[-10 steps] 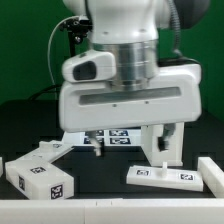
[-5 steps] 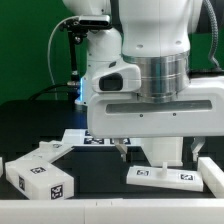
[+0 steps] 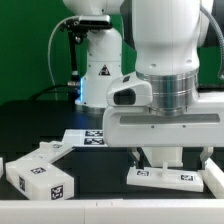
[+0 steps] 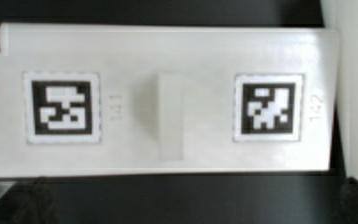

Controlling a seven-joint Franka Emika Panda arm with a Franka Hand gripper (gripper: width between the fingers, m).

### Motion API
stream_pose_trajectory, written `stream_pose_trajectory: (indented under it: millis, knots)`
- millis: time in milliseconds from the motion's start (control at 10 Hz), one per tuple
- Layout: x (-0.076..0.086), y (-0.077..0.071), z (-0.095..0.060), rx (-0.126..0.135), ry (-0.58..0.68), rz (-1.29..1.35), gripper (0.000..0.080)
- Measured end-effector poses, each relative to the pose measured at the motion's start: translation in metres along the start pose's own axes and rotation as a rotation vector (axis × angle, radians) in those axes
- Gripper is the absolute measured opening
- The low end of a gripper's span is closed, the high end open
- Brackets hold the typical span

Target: Assemble cabinet

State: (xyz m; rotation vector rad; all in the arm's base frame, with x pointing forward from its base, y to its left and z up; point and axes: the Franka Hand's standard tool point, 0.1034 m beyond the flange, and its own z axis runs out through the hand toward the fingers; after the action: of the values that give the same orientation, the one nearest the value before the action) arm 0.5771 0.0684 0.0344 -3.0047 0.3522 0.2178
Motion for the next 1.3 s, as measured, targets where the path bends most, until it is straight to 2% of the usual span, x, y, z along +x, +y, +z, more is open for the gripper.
stream_pose_trajectory:
  millis: [900, 1300]
  knots:
    - [-0.001, -0.001, 0.001, -0.001, -0.001, -0.002, 0.0796]
    - [-0.014, 0.007, 0.019, -0.001, -0.053, 0.024, 0.0796]
